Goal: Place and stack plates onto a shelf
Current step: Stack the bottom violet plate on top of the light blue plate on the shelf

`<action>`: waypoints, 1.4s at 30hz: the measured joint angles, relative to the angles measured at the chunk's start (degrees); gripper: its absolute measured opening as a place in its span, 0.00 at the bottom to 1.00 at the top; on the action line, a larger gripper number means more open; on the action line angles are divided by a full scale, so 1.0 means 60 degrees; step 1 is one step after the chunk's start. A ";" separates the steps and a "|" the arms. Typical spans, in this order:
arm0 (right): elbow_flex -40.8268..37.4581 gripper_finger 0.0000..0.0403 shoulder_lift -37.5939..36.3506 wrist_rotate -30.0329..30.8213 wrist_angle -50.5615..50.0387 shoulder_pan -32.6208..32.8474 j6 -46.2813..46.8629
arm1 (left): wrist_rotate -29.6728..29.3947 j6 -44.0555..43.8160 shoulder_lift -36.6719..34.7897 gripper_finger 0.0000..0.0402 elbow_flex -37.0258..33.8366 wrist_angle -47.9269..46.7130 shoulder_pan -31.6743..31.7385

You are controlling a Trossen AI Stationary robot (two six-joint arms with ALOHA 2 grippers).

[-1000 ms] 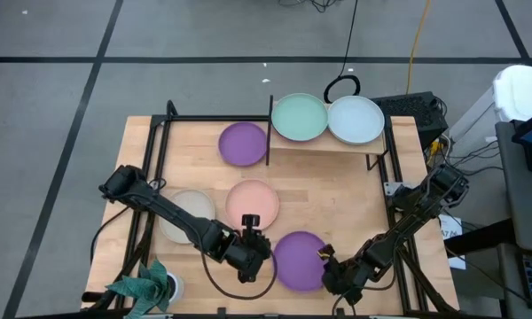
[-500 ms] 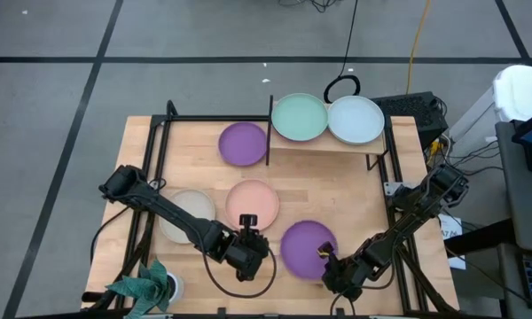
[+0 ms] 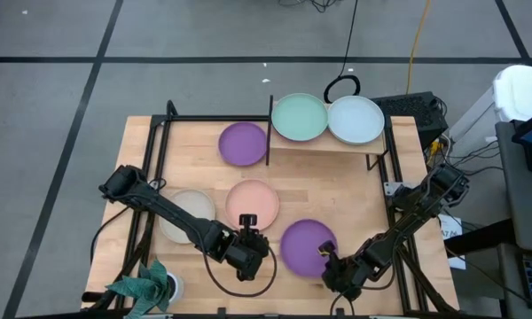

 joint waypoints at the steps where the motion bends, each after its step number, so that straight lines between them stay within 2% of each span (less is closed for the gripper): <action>1: 0.0112 0.00 -0.0052 0.0109 -0.0193 0.0000 0.0118 | 0.0000 -0.0002 0.0000 0.38 0.0000 0.0000 0.0000; 6: 0.1048 0.00 -0.0346 0.0682 -0.1648 0.0000 0.0334 | 0.0000 -0.0027 0.0000 0.38 0.0000 0.0004 -0.0017; 16: 0.3286 0.00 -0.0626 0.1828 -0.5668 -0.0332 0.1206 | -0.0004 0.0195 0.0000 0.38 0.0000 0.0390 -0.0297; 25: 0.4409 0.00 -0.1410 0.2517 -0.8410 -0.1076 0.1993 | -0.0015 0.0191 0.0000 0.38 -0.0210 0.0495 -0.0517; 35: 0.4665 0.00 -0.3063 0.2874 -1.0288 -0.2783 0.1662 | -0.0046 0.0591 0.0000 0.38 -0.1283 0.1625 -0.0316; 42: 0.4670 0.00 -0.4160 0.2885 -1.0561 -0.5017 0.0285 | -0.0047 0.0885 0.0000 0.38 -0.1828 0.2036 0.0061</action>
